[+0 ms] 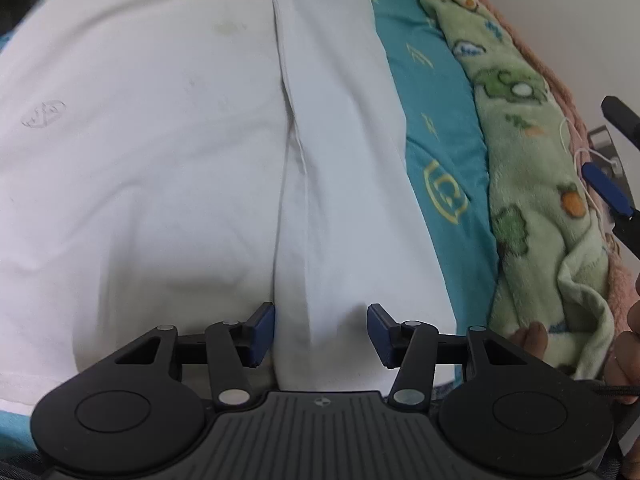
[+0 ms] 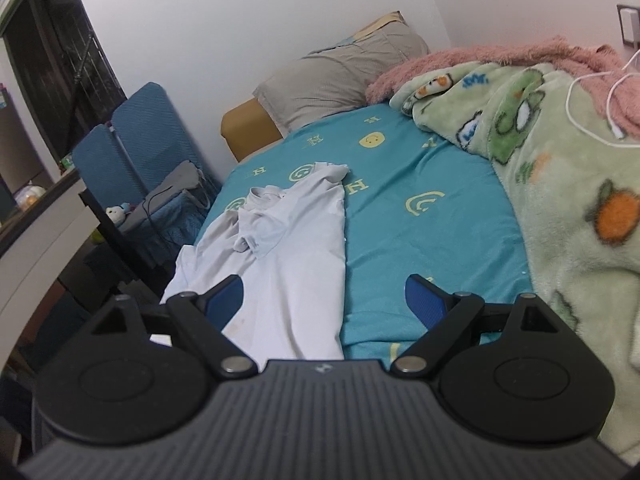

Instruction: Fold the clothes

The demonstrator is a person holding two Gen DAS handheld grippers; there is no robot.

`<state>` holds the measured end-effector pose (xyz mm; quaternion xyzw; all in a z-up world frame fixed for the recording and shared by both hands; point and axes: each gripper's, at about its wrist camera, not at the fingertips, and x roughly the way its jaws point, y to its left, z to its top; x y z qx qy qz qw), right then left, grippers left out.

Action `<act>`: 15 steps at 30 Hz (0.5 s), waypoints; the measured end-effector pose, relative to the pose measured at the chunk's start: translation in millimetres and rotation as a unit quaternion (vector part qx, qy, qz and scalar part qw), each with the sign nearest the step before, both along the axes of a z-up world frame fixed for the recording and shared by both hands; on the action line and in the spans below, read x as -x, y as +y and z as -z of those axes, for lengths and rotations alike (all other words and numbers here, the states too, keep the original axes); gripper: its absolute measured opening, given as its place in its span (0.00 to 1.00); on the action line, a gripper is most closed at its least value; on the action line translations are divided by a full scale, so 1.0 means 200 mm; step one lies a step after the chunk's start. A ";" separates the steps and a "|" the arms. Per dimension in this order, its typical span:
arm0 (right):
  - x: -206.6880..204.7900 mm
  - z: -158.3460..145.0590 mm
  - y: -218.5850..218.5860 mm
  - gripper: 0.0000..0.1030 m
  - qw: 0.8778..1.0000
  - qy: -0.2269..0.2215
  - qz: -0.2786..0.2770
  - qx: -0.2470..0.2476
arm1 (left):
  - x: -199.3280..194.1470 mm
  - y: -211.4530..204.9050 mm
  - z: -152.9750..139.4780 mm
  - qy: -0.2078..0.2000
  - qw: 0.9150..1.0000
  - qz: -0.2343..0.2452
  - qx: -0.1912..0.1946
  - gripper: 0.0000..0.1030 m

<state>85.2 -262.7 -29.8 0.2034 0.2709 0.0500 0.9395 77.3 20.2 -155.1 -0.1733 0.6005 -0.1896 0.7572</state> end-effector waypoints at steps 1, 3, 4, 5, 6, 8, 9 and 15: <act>0.00 0.00 0.00 0.87 1.000 0.000 0.000 0.002 | 0.01 0.00 0.00 0.000 1.000 -0.001 -0.005 0.46; 0.01 -0.01 0.01 0.87 1.000 0.001 -0.001 0.006 | 0.01 0.01 -0.01 -0.006 1.000 -0.007 -0.022 0.30; 0.02 -0.01 0.02 0.87 1.000 0.001 -0.003 0.009 | 0.02 0.01 -0.02 -0.008 1.000 -0.006 -0.030 0.21; 0.02 -0.01 0.03 0.87 1.000 0.001 -0.004 0.013 | 0.03 0.01 -0.02 -0.012 0.999 -0.005 -0.034 0.08; 0.02 -0.01 0.04 0.87 1.000 0.000 -0.006 0.018 | 0.04 0.00 -0.03 -0.018 0.999 -0.003 -0.045 0.05; 0.02 -0.01 0.05 0.87 1.000 -0.002 -0.010 0.027 | 0.08 -0.02 -0.06 -0.033 0.997 0.003 -0.074 0.04; 0.02 -0.01 0.06 0.87 0.999 -0.003 -0.013 0.031 | 0.11 -0.04 -0.07 -0.043 0.995 0.009 -0.088 0.04; 0.03 -0.02 0.10 0.87 0.999 -0.008 -0.027 0.045 | 0.17 -0.09 -0.16 -0.107 0.985 0.033 -0.127 0.10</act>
